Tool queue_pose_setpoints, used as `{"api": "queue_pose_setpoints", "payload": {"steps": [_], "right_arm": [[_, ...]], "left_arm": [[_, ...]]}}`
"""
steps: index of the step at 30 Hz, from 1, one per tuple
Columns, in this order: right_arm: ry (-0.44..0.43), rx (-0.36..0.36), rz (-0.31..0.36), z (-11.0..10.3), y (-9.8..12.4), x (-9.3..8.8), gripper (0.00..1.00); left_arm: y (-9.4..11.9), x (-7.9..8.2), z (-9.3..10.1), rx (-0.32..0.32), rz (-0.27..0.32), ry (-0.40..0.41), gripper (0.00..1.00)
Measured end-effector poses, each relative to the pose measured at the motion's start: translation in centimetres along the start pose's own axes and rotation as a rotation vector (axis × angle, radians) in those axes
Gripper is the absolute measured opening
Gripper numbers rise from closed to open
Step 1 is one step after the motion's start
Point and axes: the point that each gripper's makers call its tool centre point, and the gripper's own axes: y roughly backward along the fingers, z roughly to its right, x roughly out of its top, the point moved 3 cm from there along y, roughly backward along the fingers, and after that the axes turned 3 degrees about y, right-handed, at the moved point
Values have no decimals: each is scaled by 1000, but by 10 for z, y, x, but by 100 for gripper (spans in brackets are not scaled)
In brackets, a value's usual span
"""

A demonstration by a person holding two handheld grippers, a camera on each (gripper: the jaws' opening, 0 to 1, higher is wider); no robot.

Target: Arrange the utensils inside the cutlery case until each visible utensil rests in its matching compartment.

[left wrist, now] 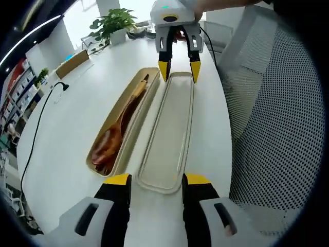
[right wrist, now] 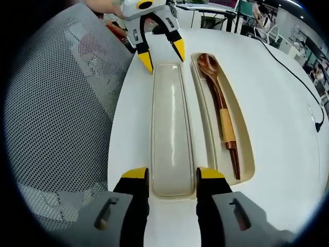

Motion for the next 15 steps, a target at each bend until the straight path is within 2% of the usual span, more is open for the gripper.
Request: {"api": "queue_pose_setpoints", "payload": {"steps": [3, 7, 15], "right_arm": [[-10, 12, 0, 0, 0, 1, 33], [-34, 35, 3, 2, 1, 1, 33], [-84, 100, 18, 4, 3, 1, 33]], "left_arm": [[0, 1, 1, 1, 2, -18, 39], [0, 2, 1, 9, -9, -93, 37], [-1, 4, 1, 5, -6, -142, 35]]}}
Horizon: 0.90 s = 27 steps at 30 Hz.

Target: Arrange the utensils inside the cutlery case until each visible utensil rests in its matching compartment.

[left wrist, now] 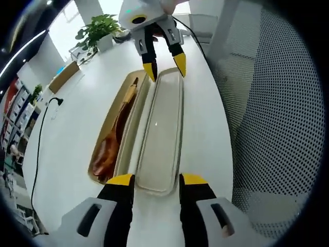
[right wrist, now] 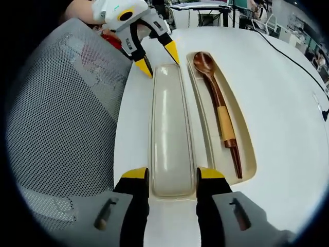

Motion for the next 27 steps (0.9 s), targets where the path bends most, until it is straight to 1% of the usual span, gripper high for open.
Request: {"api": "queue_pose_setpoints", "payload": {"steps": [4, 7, 10, 13, 15, 18, 19, 23, 27], "right_arm": [[-32, 31, 17, 1, 1, -1, 33], [-55, 48, 39, 1, 2, -1, 33], [-78, 69, 57, 2, 3, 0, 33], [-72, 75, 50, 1, 2, 0, 33], [-70, 80, 50, 1, 2, 0, 33], [-81, 86, 60, 1, 3, 0, 33], [-81, 87, 63, 1, 3, 0, 33], [-85, 88, 67, 1, 3, 0, 33], [-83, 85, 61, 0, 3, 0, 33]], "left_arm": [[0, -1, 0, -10, 0, -11, 33], [-1, -1, 3, -45, 8, -54, 25], [-1, -1, 3, -43, 5, -54, 25], [1, 2, 2, -45, 35, -44, 20], [0, 1, 3, -50, 25, -36, 19], [-1, 0, 3, -45, 26, -58, 18], [-1, -1, 3, -50, 18, -57, 18], [-1, 0, 3, -51, 18, -66, 18], [-2, -1, 3, -55, 6, -138, 18]]}}
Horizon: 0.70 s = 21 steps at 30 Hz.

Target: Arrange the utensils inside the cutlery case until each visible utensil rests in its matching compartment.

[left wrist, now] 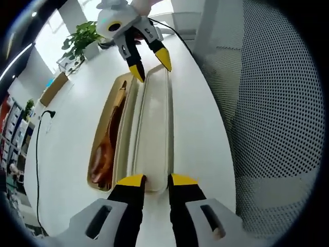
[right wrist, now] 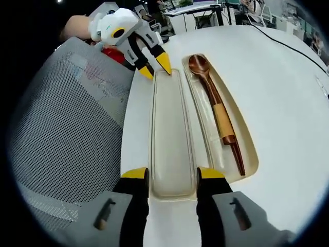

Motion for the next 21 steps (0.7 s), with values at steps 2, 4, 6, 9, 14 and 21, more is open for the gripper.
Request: {"api": "queue_pose_setpoints", "payload": {"steps": [2, 4, 6, 9, 14, 21], "right_arm": [[3, -4, -2, 0, 0, 0, 33], [-2, -6, 2, 0, 0, 0, 33], [-2, -8, 5, 0, 0, 0, 33], [-2, -12, 7, 0, 0, 0, 34], [-11, -16, 9, 0, 0, 0, 34], [-24, -8, 3, 0, 0, 1, 35]], "left_arm": [[0, 0, 0, -3, -9, 6, 18], [0, 0, -1, -1, -17, -6, 18], [-1, -1, -2, 0, -22, -2, 18], [-1, 0, -2, 0, -33, 7, 17], [1, 0, -5, -6, -33, 54, 16], [2, 1, -4, -9, -45, 41, 15]]}}
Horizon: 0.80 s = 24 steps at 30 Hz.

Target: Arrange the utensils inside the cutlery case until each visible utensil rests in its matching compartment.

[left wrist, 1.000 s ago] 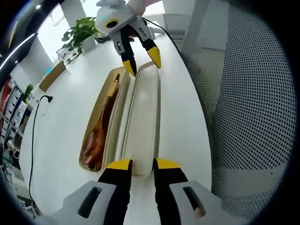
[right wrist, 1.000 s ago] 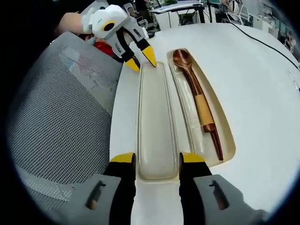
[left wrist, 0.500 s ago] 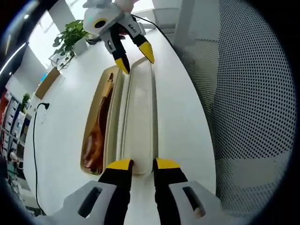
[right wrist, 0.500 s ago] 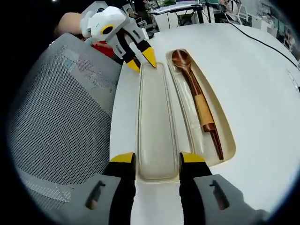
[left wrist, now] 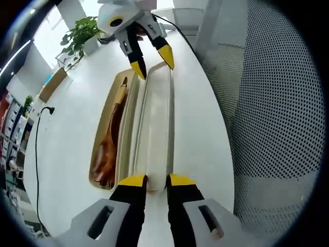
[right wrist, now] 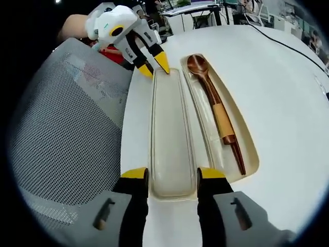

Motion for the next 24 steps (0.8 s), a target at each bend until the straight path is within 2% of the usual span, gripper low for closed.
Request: {"api": "queue_pose_setpoints", "payload": {"steps": [4, 7, 16, 18, 19, 23, 24], "right_arm": [[-55, 38, -30, -4, -3, -1, 35], [-21, 21, -24, -4, -3, 2, 36], [57, -28, 32, -16, 9, 27, 38], [78, -40, 26, -18, 8, 26, 37], [86, -41, 17, -20, 7, 25, 36], [87, -62, 23, -19, 7, 21, 33], [112, -97, -10, -14, 9, 17, 32]], "left_arm": [[3, 3, -3, -3, 12, 26, 13], [4, 3, -3, -4, 10, 28, 12], [6, 9, -4, -11, 13, 43, 10], [6, 11, -2, -30, 23, 106, 10], [7, 12, -3, -28, 26, 114, 10], [7, 12, -2, -19, 17, 95, 9], [7, 12, -1, -22, 14, 101, 9]]}}
